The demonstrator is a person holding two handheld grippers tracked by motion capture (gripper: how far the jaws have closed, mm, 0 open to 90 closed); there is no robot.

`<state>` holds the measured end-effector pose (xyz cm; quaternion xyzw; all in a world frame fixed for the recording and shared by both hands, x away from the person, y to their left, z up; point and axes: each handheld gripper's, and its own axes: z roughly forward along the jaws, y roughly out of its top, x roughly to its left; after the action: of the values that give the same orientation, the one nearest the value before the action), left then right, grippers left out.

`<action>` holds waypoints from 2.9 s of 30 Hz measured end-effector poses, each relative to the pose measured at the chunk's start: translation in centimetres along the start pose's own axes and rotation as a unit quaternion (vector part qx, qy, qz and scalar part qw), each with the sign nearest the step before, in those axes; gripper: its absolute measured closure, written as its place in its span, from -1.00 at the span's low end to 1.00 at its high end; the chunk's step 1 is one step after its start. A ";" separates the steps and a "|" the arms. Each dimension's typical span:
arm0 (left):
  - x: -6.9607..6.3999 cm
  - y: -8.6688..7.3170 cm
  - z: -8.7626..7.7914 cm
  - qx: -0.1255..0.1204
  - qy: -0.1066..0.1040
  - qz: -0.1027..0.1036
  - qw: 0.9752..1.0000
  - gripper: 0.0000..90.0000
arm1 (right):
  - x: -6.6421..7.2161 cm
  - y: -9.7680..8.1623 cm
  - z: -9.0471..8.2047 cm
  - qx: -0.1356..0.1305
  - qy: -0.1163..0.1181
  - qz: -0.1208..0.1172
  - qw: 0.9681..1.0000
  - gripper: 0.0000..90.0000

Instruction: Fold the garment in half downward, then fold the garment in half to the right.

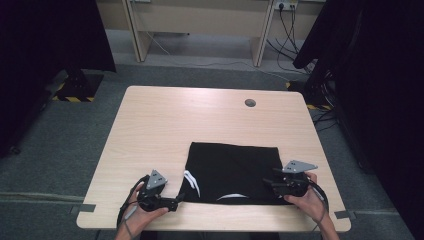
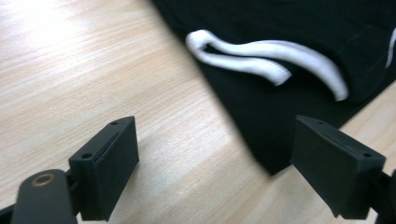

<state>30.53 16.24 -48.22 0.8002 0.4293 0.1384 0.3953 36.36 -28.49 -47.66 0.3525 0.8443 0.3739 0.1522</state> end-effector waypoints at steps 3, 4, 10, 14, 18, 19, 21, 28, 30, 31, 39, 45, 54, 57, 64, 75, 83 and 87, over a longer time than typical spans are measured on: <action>0.3 -0.1 0.1 0.000 0.008 0.001 1.000 -0.69 | -0.7 -0.2 -0.2 -0.003 0.004 -0.003 1.000 -0.08; 0.4 -0.1 0.1 0.000 0.012 0.002 1.000 -0.69 | -0.9 -0.3 -0.3 -0.002 0.004 -0.001 1.000 -0.08; 0.3 -0.2 0.2 0.004 0.024 0.015 1.000 -0.73 | -1.2 -0.4 -0.5 0.001 -0.009 0.010 1.000 -0.13; 0.0 -0.1 0.4 0.016 0.042 0.026 0.999 -0.85 | -0.8 -0.1 -0.7 0.013 -0.031 0.019 0.999 -0.29; 0.0 -0.1 0.5 0.021 0.044 0.028 0.998 -0.93 | -0.2 0.4 -1.1 0.002 -0.040 0.019 0.999 -0.35; 0.0 -0.1 0.5 0.023 0.044 0.028 0.998 -0.94 | 0.0 0.4 -1.2 -0.001 -0.039 0.019 0.999 -0.37; 0.0 -0.1 0.6 0.024 0.042 0.027 0.998 -0.97 | 0.6 0.6 -1.3 -0.002 -0.034 0.018 0.999 -0.40; -0.1 0.0 0.6 0.026 0.040 0.030 0.998 -1.00 | 1.9 0.6 -1.6 -0.008 -0.024 0.020 0.999 -0.43; -0.1 -0.1 0.6 0.026 0.038 0.030 0.998 -1.00 | 2.2 0.5 -1.7 -0.008 -0.021 0.019 1.000 -0.43; -0.1 -0.1 0.6 0.025 0.038 0.030 0.999 -1.00 | 2.4 0.4 -1.8 -0.008 -0.019 0.019 1.000 -0.43; -1.2 0.1 0.7 0.008 0.012 0.034 0.999 -0.95 | 2.9 -0.1 -2.2 -0.009 -0.020 0.023 1.000 -0.44; -2.2 0.6 1.5 0.006 -0.006 0.041 0.999 -0.95 | 2.8 -0.1 -2.1 -0.006 -0.020 0.023 1.000 -0.44; -4.1 1.9 3.3 0.014 -0.021 0.054 0.998 -0.95 | 2.7 -0.4 -1.5 0.007 -0.020 0.024 0.999 -0.44; -4.5 2.1 3.6 0.020 -0.016 0.057 0.998 -0.95 | 2.7 -0.6 -1.3 0.010 -0.026 0.016 0.999 -0.44; -4.8 2.3 4.0 0.020 -0.008 0.058 0.998 -0.95 | 2.7 -0.9 -1.1 0.021 -0.034 0.018 0.999 -0.46; -5.6 2.9 4.5 -0.002 -0.028 0.078 0.997 -0.36 | 2.6 -1.0 -1.2 0.018 -0.031 0.021 0.999 -0.46; -6.3 3.3 4.9 -0.010 -0.056 0.092 0.994 0.50 | 2.5 -1.0 -1.2 0.018 -0.029 0.019 0.999 -0.46; -6.4 3.4 4.9 -0.007 -0.061 0.095 0.994 0.62 | 2.5 -1.1 -1.2 0.017 -0.027 0.019 0.999 -0.46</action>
<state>31.43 7.51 -48.14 0.8415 0.3258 0.1294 0.4112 33.45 -27.88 -47.62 0.3809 0.8393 0.3524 0.1622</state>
